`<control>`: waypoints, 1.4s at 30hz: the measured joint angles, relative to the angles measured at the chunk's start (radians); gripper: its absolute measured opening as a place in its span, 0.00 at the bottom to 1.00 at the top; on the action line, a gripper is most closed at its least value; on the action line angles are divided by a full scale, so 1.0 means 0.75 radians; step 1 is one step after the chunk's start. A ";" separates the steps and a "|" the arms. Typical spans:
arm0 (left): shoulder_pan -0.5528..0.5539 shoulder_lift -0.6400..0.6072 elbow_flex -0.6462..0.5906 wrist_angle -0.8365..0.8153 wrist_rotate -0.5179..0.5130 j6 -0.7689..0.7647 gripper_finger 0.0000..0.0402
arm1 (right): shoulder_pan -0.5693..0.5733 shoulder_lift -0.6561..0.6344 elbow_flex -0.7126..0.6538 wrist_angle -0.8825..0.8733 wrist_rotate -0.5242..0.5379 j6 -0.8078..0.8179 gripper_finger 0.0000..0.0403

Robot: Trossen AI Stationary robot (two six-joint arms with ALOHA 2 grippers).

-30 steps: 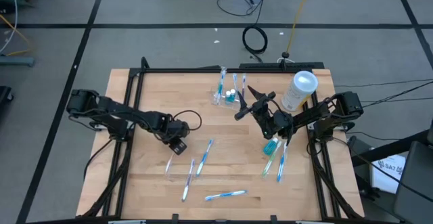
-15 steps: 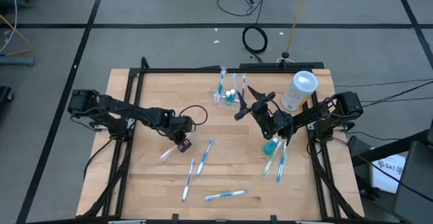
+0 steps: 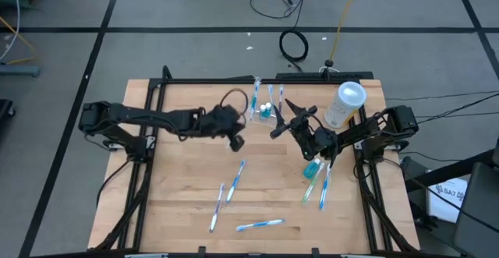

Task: Pick & Place toothbrushing station
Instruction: Put the orange toothbrush into the left section of the transparent organizer

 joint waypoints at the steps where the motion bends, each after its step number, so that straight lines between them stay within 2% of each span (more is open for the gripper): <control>1: 0.018 0.000 0.025 0.015 0.001 0.035 0.03 | 0.000 0.000 0.000 -0.002 0.000 0.000 0.53; 4: 0.086 0.000 0.101 0.030 0.002 0.118 0.05 | 0.000 0.000 0.000 -0.021 0.001 0.000 0.53; 7: 0.147 -0.001 0.119 0.228 0.003 0.279 0.05 | -0.001 0.000 0.000 -0.042 0.001 -0.002 0.53; 11: 0.238 -0.002 0.119 0.468 0.135 0.369 0.01 | -0.001 0.001 0.000 -0.051 0.002 0.000 0.53; 16: 0.388 -0.003 0.098 0.539 0.229 0.367 0.04 | -0.001 0.001 0.000 -0.070 0.003 0.037 0.53; 19: 0.472 -0.002 -0.004 0.694 0.336 0.358 0.03 | -0.001 0.001 0.000 -0.082 0.003 0.036 0.53; 23: 0.556 -0.002 -0.219 1.122 0.532 0.341 0.02 | -0.001 0.001 0.000 -0.080 0.003 0.036 0.53; 27: 0.601 -0.002 -0.434 1.431 0.539 0.333 0.04 | -0.001 0.001 0.000 -0.079 0.003 0.036 0.53; 30: 0.598 -0.002 -0.528 1.586 0.544 0.362 0.01 | -0.013 0.001 0.000 -0.079 0.002 0.040 0.53; 33: 0.574 -0.001 -0.565 1.607 0.563 0.455 0.02 | -0.037 0.001 0.000 -0.079 0.000 0.132 0.53; 38: 0.559 -0.001 -0.563 1.636 0.556 0.484 0.01 | -0.079 0.001 0.000 -0.079 -0.001 0.324 0.53; 42: 0.559 0.047 -0.563 1.656 0.527 0.470 0.02 | -0.087 0.001 0.000 -0.080 -0.002 0.364 0.53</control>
